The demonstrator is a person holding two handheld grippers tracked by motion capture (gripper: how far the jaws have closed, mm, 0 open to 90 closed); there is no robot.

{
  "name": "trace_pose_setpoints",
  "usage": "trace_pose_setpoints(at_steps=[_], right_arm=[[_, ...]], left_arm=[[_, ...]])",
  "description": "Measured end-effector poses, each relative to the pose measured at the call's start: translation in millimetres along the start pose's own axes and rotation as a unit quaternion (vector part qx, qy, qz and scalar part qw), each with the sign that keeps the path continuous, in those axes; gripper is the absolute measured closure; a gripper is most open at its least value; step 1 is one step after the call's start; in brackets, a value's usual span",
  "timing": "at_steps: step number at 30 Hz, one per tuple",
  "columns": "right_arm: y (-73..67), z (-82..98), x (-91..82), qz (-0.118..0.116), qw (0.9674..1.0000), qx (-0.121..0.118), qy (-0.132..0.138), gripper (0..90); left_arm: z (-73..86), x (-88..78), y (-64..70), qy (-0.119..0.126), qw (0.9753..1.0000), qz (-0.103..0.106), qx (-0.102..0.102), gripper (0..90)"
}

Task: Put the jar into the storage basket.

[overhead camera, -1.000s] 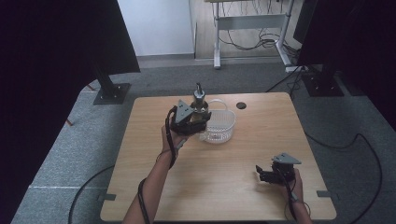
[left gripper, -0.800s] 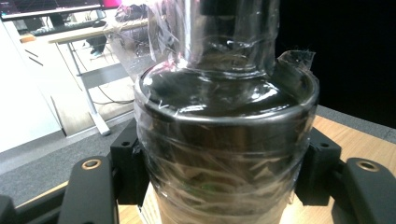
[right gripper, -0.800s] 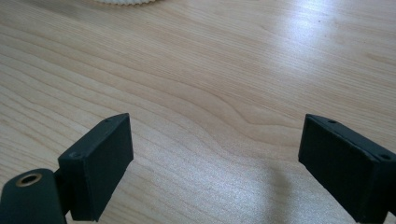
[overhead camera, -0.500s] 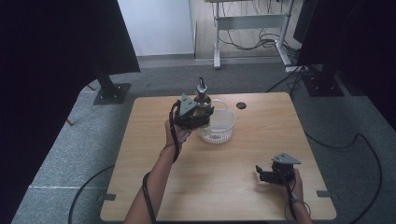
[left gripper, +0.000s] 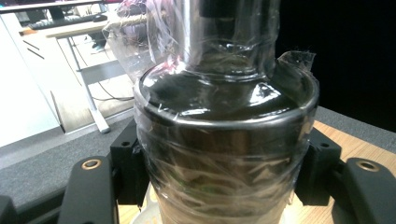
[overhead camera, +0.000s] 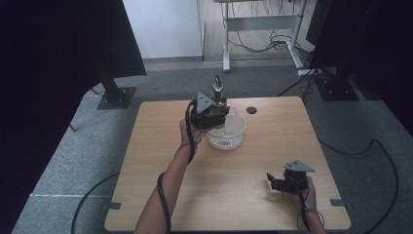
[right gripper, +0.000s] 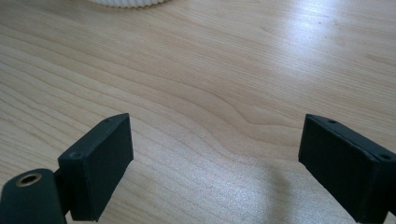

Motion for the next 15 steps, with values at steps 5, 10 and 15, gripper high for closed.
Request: trace_pose_setpoints(at_steps=[5,10,15], right_arm=[[-0.1,0.3,-0.4,0.000,1.0000,0.000,0.001,9.2],[0.0,0.5,-0.7,0.000,1.0000,0.001,0.001,9.2],[-0.2,0.6,-0.8,-0.001,1.0000,-0.001,0.001,9.2]], left_arm=[[2.1,9.4,0.3,-0.003,0.9999,-0.003,-0.012,33.4],[-1.1,16.8,-0.9,-0.008,0.9999,-0.008,-0.008,33.4],[2.9,25.7,-0.6,-0.018,0.9997,-0.011,-0.011,33.4]])
Point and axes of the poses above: each handheld gripper's, and its own axes: x roughly forward along the jaws, z roughly out of its underside, y roughly to its right, the point moved 2 cm from there along x, roughly forward along the jaws, and after that the axes turned 8 degrees about x, right-handed, at the moved point
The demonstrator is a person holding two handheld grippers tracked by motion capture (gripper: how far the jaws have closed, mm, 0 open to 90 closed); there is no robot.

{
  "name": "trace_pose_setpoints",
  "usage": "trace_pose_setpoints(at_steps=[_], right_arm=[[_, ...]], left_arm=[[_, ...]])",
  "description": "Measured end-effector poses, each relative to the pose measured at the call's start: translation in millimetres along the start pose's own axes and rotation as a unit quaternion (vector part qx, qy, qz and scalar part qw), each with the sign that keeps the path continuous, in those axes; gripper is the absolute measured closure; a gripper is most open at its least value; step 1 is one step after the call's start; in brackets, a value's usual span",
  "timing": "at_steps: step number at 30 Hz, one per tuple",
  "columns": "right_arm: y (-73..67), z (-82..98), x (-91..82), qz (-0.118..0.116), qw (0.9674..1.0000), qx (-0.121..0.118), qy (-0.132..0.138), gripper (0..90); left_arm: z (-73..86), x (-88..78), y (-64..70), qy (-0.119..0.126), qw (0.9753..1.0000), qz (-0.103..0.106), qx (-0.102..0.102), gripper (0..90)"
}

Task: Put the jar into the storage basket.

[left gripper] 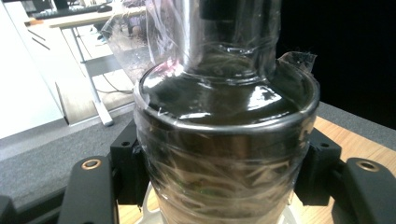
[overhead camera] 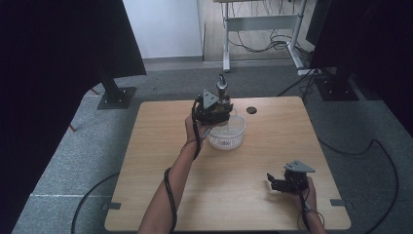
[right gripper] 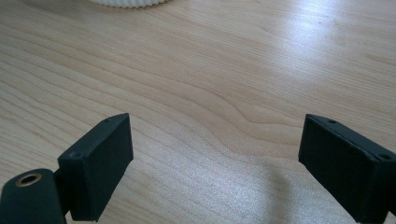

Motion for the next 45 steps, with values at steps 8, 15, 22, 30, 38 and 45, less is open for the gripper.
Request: trace_pose_setpoints(at_steps=[8,15,22,30,38,45], right_arm=[[-0.7,0.8,-1.0,0.001,1.0000,-0.003,-0.001,9.2],[-0.9,1.1,-1.1,0.001,1.0000,-0.003,-0.001,9.2],[-1.5,1.1,-0.9,0.002,1.0000,-0.004,-0.003,9.2],[-1.8,1.1,-0.7,0.003,1.0000,-0.006,-0.004,9.1],[-2.4,1.2,-0.3,0.005,0.9999,-0.010,-0.005,9.1],[-2.2,1.3,-0.5,0.006,0.9999,-0.008,-0.006,9.1]], left_arm=[[28.0,18.9,6.7,-0.042,0.9991,-0.001,-0.003,33.4],[51.2,29.4,8.3,-0.070,0.9975,-0.005,-0.006,33.4],[63.1,32.8,7.6,-0.087,0.9961,-0.011,-0.006,33.3],[67.3,29.6,10.7,-0.087,0.9961,-0.011,-0.004,33.2],[72.6,22.0,9.5,-0.089,0.9960,-0.002,0.006,32.1],[73.7,22.4,6.5,-0.094,0.9956,0.001,0.007,30.6]])
Point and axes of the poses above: each handheld gripper's, and its own axes: x roughly forward along the jaws, z roughly out of its underside, y roughly to its right, the point moved 2 cm from there along x, roughly forward along the jaws, and after that the axes turned 8 degrees about x, right-handed, at the moved point
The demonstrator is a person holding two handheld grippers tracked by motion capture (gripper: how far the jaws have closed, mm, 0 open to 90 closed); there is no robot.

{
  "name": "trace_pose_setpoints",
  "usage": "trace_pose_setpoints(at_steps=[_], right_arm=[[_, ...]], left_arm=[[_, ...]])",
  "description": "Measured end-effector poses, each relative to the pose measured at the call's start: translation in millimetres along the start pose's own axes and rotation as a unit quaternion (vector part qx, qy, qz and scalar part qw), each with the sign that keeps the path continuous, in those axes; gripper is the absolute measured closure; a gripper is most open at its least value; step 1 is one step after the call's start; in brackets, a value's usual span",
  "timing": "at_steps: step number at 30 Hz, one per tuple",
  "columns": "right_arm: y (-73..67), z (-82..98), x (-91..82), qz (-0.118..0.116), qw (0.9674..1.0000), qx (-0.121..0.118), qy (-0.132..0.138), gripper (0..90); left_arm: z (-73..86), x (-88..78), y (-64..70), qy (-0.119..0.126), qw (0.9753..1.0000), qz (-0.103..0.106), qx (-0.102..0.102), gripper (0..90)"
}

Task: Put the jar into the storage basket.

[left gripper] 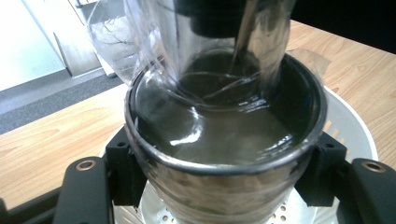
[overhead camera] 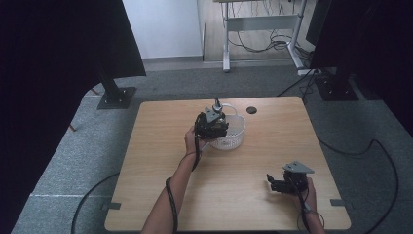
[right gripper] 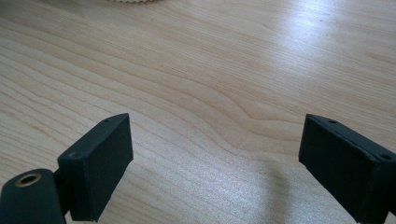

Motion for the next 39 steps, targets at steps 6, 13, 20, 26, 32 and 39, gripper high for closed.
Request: trace_pose_setpoints(at_steps=[6,13,20,26,32,39], right_arm=[[0.0,0.1,-0.3,0.000,1.0000,0.002,0.001,9.1],[-0.4,0.2,-0.3,0.000,1.0000,0.000,0.001,9.1],[-1.1,0.8,-0.8,0.001,1.0000,-0.001,-0.001,9.0],[-1.5,0.9,-0.8,0.004,1.0000,-0.002,-0.001,9.0],[-1.8,0.9,-0.7,0.005,1.0000,-0.002,-0.001,9.0],[-1.6,0.9,-0.7,0.006,1.0000,-0.001,-0.001,9.0]], left_arm=[[-0.2,-0.4,2.0,-0.004,0.9999,0.011,0.006,22.5],[-0.2,-12.4,6.3,0.008,0.9997,0.015,0.015,11.5],[5.2,-23.7,6.2,0.018,0.9997,0.014,0.013,9.2],[8.1,-35.5,4.4,0.021,0.9993,0.021,0.023,9.7],[12.8,-48.4,5.5,0.010,0.9988,0.008,0.047,10.1],[24.2,-70.5,4.7,0.025,0.9988,0.008,0.041,10.1]])
Point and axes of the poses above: each handheld gripper's, and its own axes: x roughly forward along the jaws, z roughly out of its underside, y roughly to its right, the point moved 2 cm from there along x, roughly forward along the jaws, and after that the axes turned 8 degrees about x, right-handed, at the moved point
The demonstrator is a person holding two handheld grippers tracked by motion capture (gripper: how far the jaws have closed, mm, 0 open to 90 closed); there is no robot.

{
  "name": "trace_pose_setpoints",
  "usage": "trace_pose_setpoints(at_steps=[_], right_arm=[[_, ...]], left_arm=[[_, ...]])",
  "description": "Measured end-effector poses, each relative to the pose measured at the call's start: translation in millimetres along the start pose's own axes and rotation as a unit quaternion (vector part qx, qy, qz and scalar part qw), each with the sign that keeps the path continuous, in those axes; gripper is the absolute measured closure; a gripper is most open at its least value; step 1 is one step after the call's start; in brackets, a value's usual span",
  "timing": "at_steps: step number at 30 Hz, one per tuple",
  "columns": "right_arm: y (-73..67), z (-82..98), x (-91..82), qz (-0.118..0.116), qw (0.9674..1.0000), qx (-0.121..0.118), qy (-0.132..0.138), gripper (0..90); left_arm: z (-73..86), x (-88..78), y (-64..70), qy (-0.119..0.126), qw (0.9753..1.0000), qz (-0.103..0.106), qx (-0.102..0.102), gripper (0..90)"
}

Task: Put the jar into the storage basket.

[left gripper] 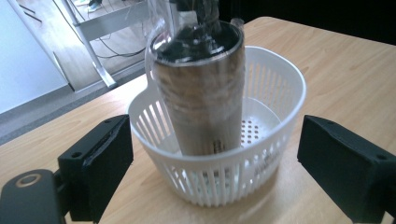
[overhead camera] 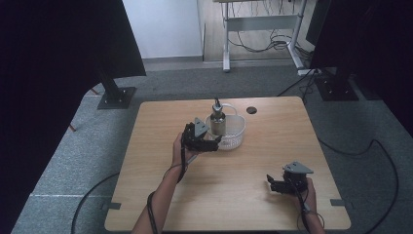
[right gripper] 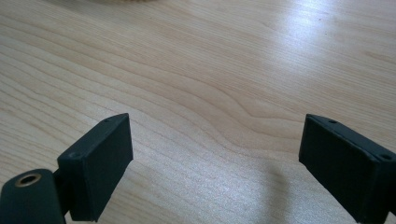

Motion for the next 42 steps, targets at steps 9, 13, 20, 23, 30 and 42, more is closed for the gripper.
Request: trace_pose_setpoints(at_steps=[9,13,20,23,30,42], right_arm=[[0.1,0.0,0.2,0.002,1.0000,0.000,0.000,9.0],[0.0,0.0,0.2,0.002,1.0000,0.000,0.000,9.0],[0.2,-0.1,0.2,0.004,1.0000,0.001,0.000,9.0],[0.2,0.0,0.2,0.004,1.0000,0.001,0.000,9.0],[-0.1,0.1,0.2,0.005,1.0000,0.001,-0.001,9.0],[-0.5,0.1,0.9,0.008,1.0000,-0.002,-0.004,8.4]], left_arm=[[10.2,-35.0,10.3,0.015,0.9997,0.003,0.016,9.8],[20.0,-51.4,12.9,0.021,0.9995,-0.003,0.022,9.8],[42.1,-64.9,16.5,0.012,0.9997,-0.007,0.022,9.8],[53.7,-70.5,17.5,0.004,0.9999,-0.002,0.014,9.8],[83.6,-82.9,23.4,-0.018,0.9998,0.010,0.003,9.7],[108.2,-85.5,29.4,-0.039,0.9992,0.005,0.000,9.5]])
Point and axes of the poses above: each handheld gripper's, and its own axes: x roughly forward along the jaws, z roughly out of its underside, y roughly to its right, the point moved 2 cm from there along x, roughly forward along the jaws, and after that the axes turned 8 degrees about x, right-handed, at the moved point
